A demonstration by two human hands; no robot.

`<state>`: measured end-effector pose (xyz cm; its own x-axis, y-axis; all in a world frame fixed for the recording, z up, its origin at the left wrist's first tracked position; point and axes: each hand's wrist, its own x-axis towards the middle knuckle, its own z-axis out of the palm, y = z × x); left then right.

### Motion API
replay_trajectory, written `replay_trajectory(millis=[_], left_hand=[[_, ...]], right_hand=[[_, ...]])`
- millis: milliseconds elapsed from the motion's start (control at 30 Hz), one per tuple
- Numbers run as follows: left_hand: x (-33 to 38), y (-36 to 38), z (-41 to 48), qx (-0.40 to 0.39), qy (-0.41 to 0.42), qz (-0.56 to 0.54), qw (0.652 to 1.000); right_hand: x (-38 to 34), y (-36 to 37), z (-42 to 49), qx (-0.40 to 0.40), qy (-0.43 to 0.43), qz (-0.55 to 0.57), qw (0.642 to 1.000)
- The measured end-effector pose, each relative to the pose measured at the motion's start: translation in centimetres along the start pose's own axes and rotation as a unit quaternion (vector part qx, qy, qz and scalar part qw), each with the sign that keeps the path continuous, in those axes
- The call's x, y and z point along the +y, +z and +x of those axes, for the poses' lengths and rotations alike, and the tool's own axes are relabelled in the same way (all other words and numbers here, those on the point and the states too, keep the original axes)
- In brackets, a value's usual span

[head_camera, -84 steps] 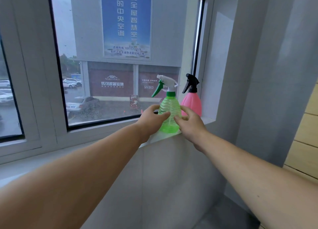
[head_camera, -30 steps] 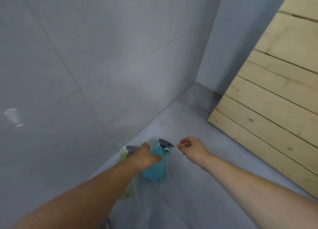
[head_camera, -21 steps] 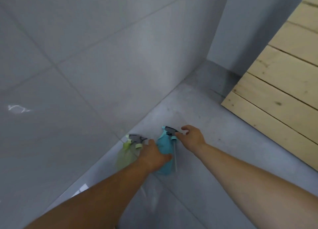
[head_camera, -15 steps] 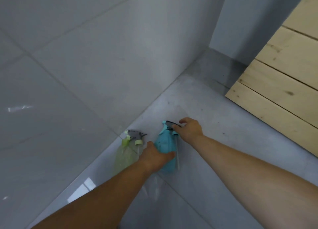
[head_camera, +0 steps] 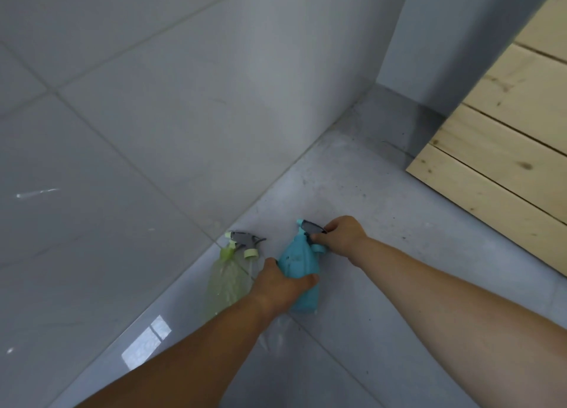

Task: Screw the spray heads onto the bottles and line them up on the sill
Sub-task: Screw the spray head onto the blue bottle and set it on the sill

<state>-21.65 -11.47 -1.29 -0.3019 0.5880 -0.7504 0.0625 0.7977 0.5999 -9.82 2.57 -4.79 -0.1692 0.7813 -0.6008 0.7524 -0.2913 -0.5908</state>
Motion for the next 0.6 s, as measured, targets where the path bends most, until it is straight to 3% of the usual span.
replay_trajectory(millis=[233, 600], left_hand=[[0.8, -0.1, -2.6, -0.039, 0.022, -0.037, 0.998], [10.1, -2.3, -13.6, -0.07, 0.157, -0.014, 0.985]], right_hand=[[-0.1, -3.3, -3.1, -0.052, -0.003, 0.17, 0.984], [-6.2, -17.8, -14.1, 0.053, -0.133, 0.212, 0.967]])
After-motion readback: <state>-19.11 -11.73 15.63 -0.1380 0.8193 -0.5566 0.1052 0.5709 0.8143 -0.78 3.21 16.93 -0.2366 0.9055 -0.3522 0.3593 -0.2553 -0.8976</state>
